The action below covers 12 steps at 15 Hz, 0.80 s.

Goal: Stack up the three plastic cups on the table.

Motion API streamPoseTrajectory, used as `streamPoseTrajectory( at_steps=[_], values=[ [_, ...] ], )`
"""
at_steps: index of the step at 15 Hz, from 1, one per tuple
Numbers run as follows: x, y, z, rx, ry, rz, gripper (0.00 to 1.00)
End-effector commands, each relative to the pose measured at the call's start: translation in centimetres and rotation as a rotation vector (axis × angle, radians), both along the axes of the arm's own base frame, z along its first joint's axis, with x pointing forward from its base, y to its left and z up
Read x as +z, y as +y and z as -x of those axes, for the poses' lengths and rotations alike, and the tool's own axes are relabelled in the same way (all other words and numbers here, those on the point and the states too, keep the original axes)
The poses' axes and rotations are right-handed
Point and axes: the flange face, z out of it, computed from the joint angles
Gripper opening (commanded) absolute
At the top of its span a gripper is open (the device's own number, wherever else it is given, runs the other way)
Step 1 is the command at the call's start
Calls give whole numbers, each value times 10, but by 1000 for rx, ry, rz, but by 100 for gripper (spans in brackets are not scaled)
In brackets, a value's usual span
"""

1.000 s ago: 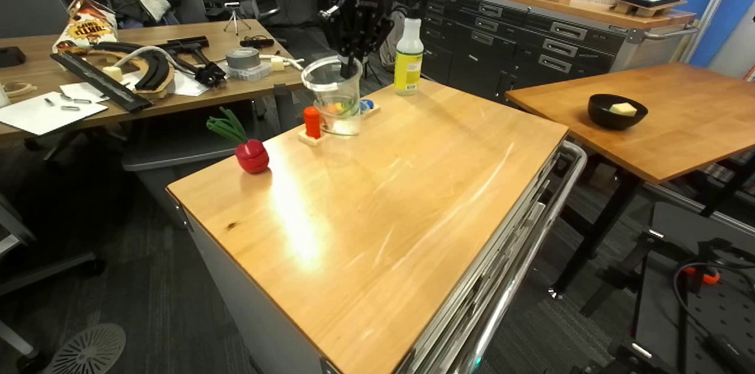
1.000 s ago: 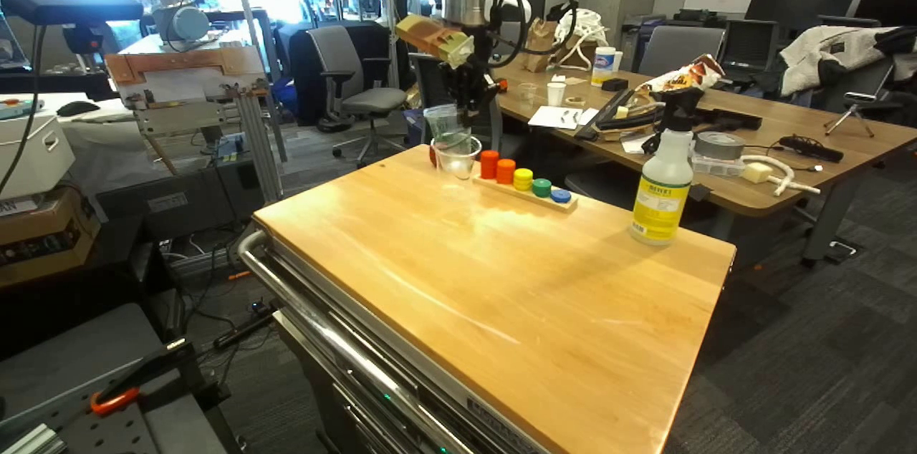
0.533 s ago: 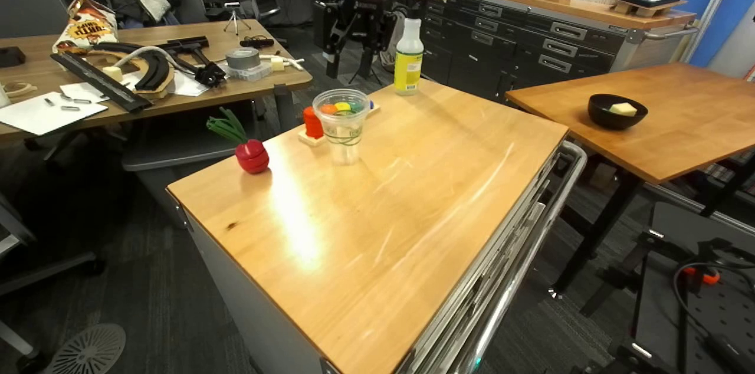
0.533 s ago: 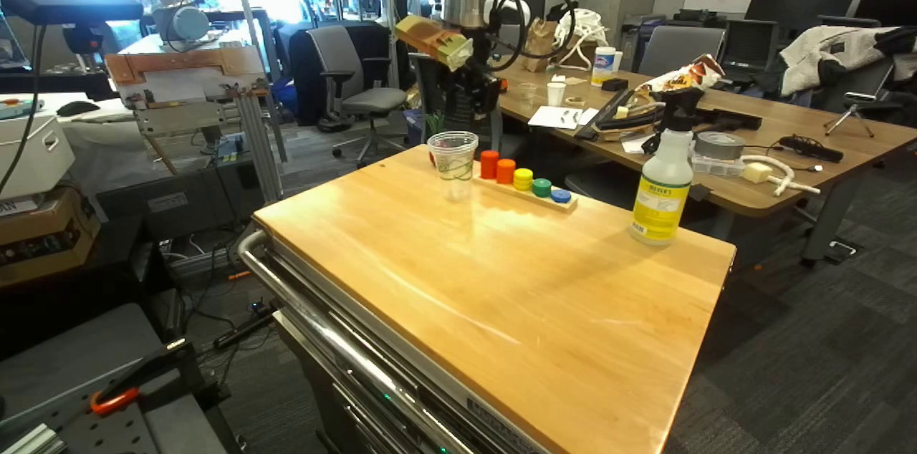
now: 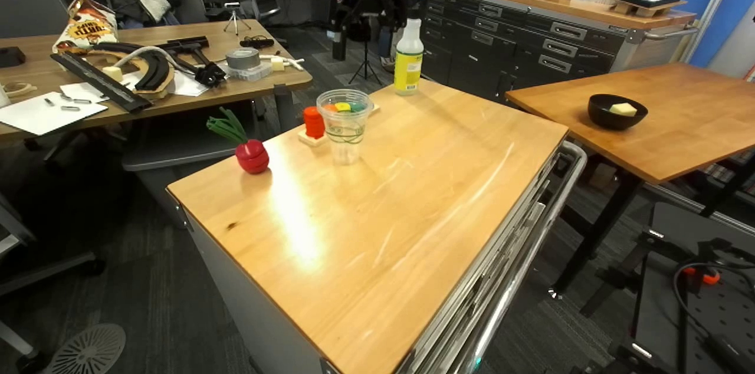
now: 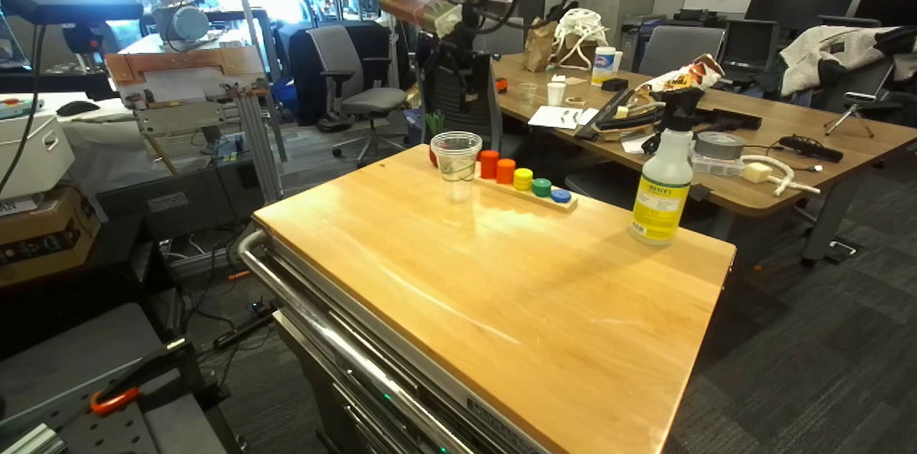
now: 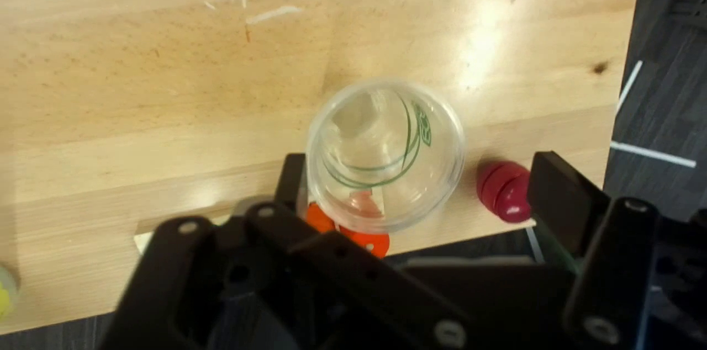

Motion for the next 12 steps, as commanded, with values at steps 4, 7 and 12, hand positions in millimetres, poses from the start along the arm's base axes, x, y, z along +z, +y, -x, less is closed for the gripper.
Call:
streamPoseTrajectory(
  at_steps=[4, 7, 12],
  values=[
    [84, 9, 70, 119, 249, 78, 100],
    [112, 2, 102, 149, 260, 85, 100],
    [117, 2, 107, 146, 259, 72, 100]
  ],
)
